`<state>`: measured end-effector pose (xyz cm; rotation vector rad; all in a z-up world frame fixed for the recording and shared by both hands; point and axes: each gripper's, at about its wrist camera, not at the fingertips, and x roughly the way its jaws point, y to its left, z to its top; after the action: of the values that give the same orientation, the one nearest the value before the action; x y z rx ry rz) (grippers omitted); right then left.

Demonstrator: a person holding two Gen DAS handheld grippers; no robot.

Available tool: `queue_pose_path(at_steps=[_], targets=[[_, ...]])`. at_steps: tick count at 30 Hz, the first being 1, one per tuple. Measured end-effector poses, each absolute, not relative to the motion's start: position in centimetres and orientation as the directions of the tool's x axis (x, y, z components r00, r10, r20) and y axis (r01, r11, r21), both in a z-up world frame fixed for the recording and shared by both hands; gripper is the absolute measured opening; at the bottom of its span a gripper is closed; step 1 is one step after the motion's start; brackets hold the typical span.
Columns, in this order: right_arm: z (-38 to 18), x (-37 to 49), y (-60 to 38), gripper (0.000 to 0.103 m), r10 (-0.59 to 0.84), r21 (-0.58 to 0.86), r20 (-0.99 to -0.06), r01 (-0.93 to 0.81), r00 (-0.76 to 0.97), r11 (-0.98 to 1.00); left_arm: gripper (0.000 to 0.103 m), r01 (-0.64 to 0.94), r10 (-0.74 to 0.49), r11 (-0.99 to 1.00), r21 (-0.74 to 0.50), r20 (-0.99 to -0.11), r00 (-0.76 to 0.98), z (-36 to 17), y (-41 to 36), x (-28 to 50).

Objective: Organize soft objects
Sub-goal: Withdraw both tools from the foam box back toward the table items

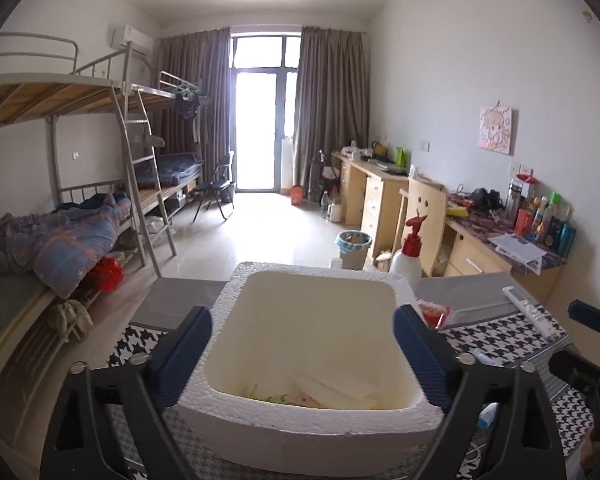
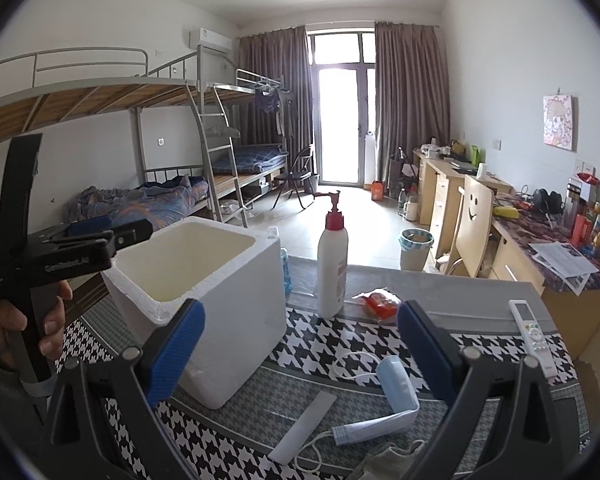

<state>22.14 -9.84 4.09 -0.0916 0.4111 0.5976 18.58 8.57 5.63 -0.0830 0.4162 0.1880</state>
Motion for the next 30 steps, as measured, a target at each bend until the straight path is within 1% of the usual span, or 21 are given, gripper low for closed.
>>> queue_pose_path(at_steps=[3,7,13,18,30], targets=[[4.3,21.9,-10.3,0.099,0.521,0.033,-0.399,-0.556,0.755,0.830,0.099,-0.197,0.169,0.980,-0.033,-0.384,0.908,6.0,8.0,18.0],[4.3,21.5,-10.9,0.099,0.509,0.037,-0.397,-0.541,0.764,0.840,0.102,-0.163,0.139,0.986,-0.038,-0.360,0.922,6.6,7.2,17.1],[4.7,20.5,-11.7,0.099,0.496,0.030,-0.387,-0.527,0.777,0.849,0.102,-0.120,0.103,0.992,-0.031,-0.333,0.937,7.1,5.8,15.7],[4.9,19.7,-12.0,0.099,0.488,0.019,-0.379,-0.521,0.786,0.854,0.102,-0.114,0.102,0.993,-0.019,-0.316,0.943,7.5,5.1,14.7],[5.4,17.7,-13.1,0.099,0.491,0.018,-0.357,-0.519,0.795,0.855,0.102,-0.103,0.090,0.994,-0.026,-0.309,0.947,7.7,3.8,12.5]])
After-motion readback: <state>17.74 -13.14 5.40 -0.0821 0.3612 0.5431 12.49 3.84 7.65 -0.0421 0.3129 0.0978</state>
